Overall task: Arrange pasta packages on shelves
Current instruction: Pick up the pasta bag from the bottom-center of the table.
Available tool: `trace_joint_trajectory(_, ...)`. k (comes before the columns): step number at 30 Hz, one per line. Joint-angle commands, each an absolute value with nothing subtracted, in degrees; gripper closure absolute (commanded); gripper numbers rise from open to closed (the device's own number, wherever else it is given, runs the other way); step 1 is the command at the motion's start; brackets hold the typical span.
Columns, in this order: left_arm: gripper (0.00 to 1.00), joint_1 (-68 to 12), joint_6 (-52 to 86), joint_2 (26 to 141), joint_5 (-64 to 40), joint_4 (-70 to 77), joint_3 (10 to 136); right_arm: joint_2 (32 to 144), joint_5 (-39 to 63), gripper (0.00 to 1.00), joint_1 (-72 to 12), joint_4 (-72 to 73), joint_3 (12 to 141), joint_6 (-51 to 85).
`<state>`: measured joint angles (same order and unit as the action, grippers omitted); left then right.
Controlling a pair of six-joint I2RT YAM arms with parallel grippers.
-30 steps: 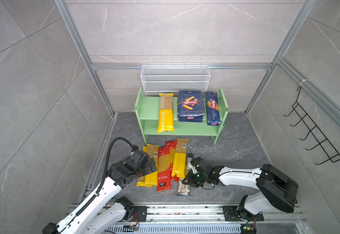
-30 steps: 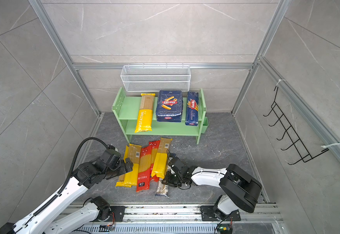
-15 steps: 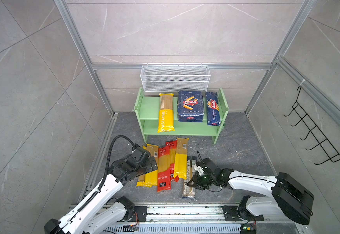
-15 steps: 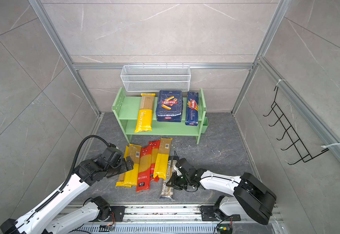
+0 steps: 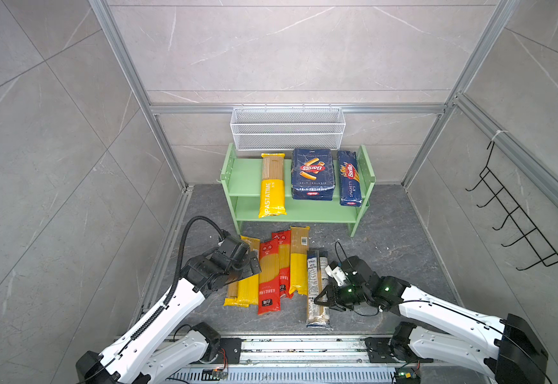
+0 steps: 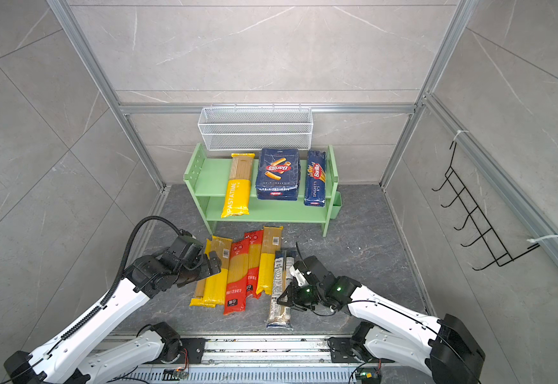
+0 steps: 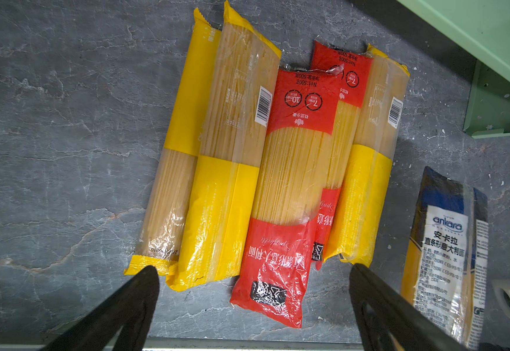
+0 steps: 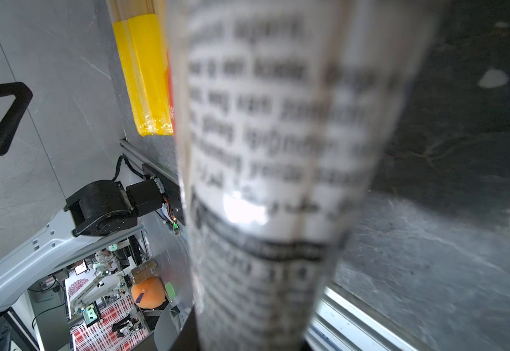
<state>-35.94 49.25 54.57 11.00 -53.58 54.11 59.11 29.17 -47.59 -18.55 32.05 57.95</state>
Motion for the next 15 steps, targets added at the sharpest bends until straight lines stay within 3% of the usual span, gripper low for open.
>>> trace_joint_trajectory(1,0.01,-35.64,49.92,54.01,12.9,-54.37,56.32,56.29,32.77,1.0,-47.54,-15.71,35.83,56.5)
trace_joint_trajectory(15,0.0,-35.68,49.48,53.09,15.62,-57.79,58.93,47.38,31.65,1.0,-47.52,-28.11,46.93,51.68)
